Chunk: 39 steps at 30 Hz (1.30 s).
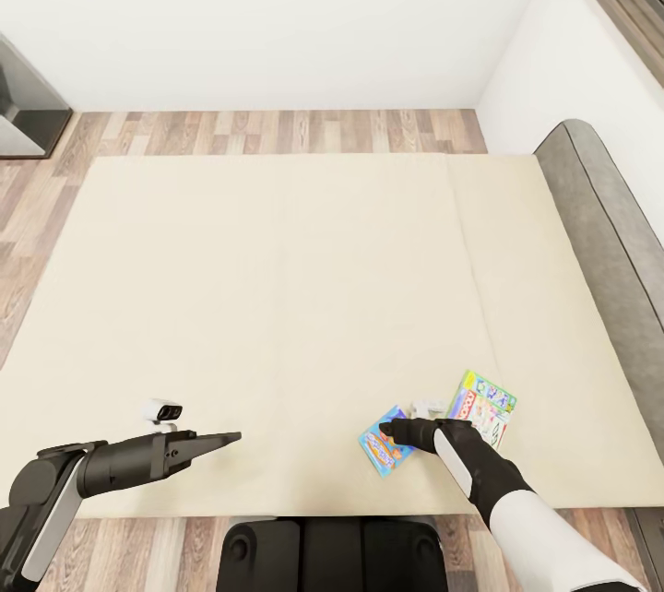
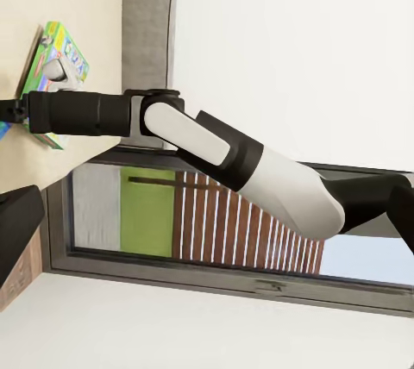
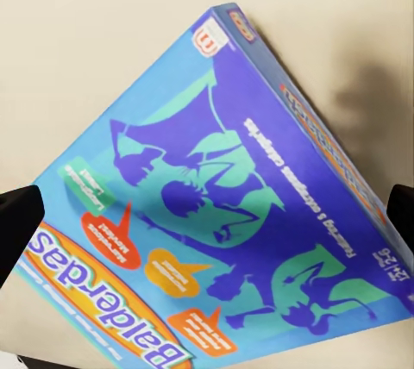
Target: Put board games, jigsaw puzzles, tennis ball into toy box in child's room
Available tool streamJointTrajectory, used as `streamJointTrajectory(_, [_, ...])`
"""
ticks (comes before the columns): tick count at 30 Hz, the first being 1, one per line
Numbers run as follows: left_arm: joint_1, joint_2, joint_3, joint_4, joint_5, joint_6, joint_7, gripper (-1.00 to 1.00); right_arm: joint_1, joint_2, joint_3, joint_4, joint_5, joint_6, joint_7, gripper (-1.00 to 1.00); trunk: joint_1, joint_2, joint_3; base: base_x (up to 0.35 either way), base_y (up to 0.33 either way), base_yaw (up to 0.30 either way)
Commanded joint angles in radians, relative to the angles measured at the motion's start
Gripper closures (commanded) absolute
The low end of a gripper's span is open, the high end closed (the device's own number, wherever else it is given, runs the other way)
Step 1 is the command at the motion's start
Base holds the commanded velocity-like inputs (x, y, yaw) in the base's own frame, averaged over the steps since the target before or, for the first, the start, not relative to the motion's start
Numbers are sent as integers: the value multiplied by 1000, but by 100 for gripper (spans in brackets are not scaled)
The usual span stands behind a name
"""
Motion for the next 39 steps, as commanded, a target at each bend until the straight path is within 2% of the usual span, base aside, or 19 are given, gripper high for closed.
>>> streamJointTrajectory(1, [0, 0, 0, 0, 1, 10, -2, -100, 0, 0, 1, -1, -1, 5, 1, -100, 1, -1, -1, 0, 0, 0])
streamJointTrajectory(39, [0, 0, 0, 0, 1, 10, -2, -100, 0, 0, 1, -2, -1, 4, 1, -100, 1, -1, -1, 0, 16, 0])
